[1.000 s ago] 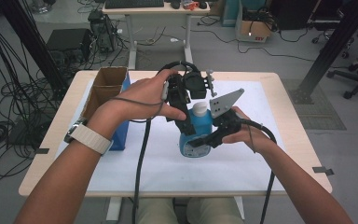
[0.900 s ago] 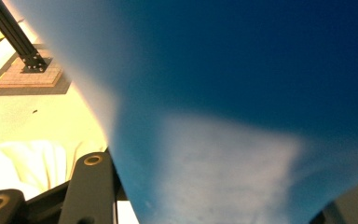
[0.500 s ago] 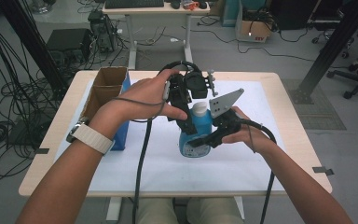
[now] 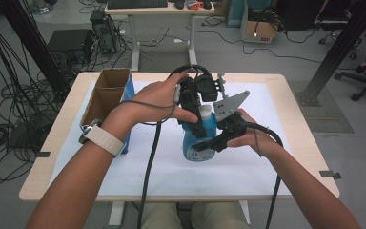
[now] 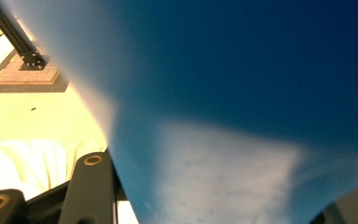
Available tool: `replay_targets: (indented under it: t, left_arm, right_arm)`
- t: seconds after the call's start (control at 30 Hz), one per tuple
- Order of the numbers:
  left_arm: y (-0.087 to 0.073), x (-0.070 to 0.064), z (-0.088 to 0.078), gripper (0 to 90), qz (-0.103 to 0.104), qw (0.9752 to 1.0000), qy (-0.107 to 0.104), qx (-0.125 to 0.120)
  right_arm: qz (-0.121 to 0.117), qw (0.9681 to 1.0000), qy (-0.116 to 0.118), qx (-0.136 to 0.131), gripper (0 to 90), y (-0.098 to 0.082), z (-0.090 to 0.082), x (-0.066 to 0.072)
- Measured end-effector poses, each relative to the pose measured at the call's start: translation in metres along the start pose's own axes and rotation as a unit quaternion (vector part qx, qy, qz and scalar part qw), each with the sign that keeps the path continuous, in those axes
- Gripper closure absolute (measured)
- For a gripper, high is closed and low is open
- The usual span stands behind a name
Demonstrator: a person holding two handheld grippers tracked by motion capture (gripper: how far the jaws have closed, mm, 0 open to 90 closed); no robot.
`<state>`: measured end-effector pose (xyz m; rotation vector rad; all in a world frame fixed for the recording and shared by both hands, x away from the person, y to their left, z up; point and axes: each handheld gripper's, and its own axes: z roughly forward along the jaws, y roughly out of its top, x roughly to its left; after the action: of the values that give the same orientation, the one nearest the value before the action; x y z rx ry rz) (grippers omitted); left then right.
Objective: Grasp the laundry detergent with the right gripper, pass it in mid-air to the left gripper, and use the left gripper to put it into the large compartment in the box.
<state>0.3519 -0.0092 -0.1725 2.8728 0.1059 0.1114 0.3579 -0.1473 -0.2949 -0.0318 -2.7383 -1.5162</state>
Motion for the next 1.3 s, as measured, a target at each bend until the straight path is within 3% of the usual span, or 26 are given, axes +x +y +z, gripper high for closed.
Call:
replay_targets:
  t: [0.23, 0.3, 0.33, 0.7, 0.73, 0.97, 1.3]
  left_arm:
    - [0.003, 0.004, 0.007, 9.6, -0.004, 1.0, -0.009, -0.002]
    - [0.004, 0.004, 0.007, 12.0, -0.001, 0.9999, -0.013, -0.004]
    - [0.005, 0.006, 0.007, 12.1, 0.014, 0.9998, -0.014, 0.008]
    - [0.006, 0.007, 0.013, 19.0, 0.022, 0.9993, -0.027, 0.012]
    - [0.006, 0.008, 0.013, 20.4, 0.032, 0.999, -0.029, 0.013]
    - [0.004, 0.007, 0.015, 33.9, 0.033, 0.9984, -0.044, 0.014]
    - [0.004, 0.004, 0.016, 37.6, 0.038, 0.9982, -0.039, 0.023]
  right_arm:
    - [-0.003, 1.0, 0.003, 0.007, 43.1, 0.0, -0.001, 0.001]
    - [-0.005, 1.0, 0.001, 0.006, 43.1, -0.001, 0.0, 0.001]
    - [-0.012, 0.9999, -0.002, 0.003, 43.1, -0.001, 0.001, 0.0]
    - [-0.015, 0.9999, 0.003, 0.006, 43.1, -0.002, 0.002, 0.0]
    - [-0.014, 0.9999, 0.004, 0.006, 43.1, -0.002, 0.003, 0.0]
    - [-0.011, 0.9999, -0.002, 0.004, 43.1, -0.003, 0.004, 0.001]
    - [-0.017, 0.9998, 0.001, 0.013, 43.1, -0.004, 0.007, 0.0]
